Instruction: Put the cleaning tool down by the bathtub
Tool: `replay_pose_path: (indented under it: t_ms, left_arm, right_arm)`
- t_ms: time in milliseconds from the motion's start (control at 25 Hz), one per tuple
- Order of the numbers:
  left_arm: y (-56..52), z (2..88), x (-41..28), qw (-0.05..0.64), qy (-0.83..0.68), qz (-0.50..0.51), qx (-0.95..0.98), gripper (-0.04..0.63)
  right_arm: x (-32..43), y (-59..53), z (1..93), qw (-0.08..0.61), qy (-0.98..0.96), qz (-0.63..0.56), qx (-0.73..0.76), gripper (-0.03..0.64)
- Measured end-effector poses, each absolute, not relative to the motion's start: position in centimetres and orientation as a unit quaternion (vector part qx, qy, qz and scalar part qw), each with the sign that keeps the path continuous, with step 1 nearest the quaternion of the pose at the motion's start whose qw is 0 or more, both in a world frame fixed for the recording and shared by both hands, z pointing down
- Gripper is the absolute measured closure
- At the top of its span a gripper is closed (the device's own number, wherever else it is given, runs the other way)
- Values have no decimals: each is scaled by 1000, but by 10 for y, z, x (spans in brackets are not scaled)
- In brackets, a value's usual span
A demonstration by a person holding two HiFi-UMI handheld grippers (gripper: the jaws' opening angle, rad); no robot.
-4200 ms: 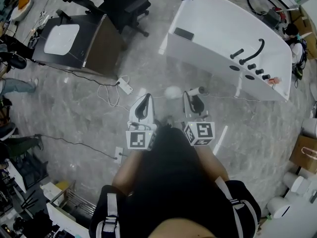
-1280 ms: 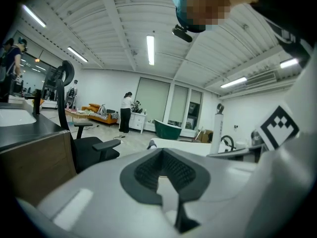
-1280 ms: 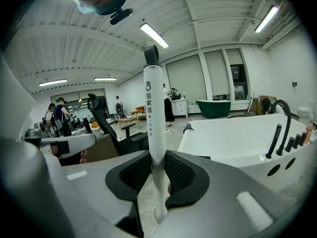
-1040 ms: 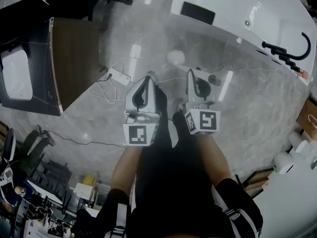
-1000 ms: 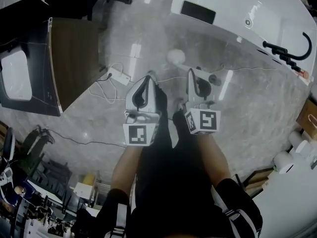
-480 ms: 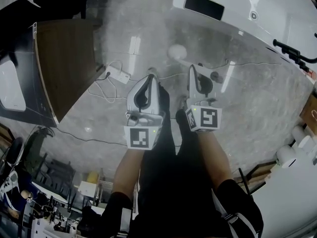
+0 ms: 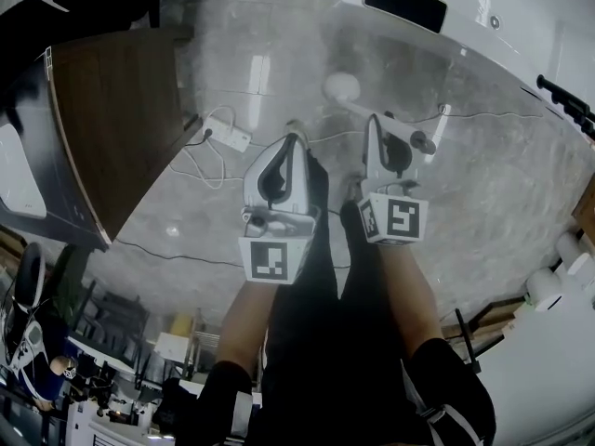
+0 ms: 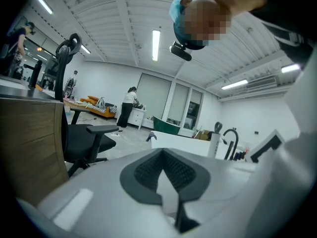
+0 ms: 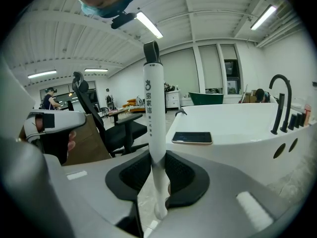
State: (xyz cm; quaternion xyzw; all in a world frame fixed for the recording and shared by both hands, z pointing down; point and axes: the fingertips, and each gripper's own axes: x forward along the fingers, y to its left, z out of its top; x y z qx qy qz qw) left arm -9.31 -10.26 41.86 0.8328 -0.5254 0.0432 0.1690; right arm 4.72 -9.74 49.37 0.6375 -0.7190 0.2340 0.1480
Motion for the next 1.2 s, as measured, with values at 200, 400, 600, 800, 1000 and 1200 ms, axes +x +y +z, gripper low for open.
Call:
replay_pose_path:
  t_ms: [200,400,600,800,1000,1200]
  left_arm:
    - [-112,432,-88,165,-510,31,844,588]
    - [-120,456,-91,165,-509,33,844,589]
    - [-122,474,-91,170,-510,38,842,589]
    - [-131,485,-91,168,-506,40,845,589]
    - [-142,496,-94,168,-505,44,845,589]
    - [-149,505,-97,169,-507,45,844,589]
  right_arm:
    - [46,-106,517,150,-717,234,639,525]
    - [45,-114,543,150,-711,239,644,525]
    - [43,-117,560,152,-708,242,646,525]
    - [41,-126,580,155,-706,243,646,525]
    - [37,-138,597,160,-707,240,646,525]
    - [36,-147,613,166,-708,234,646,523]
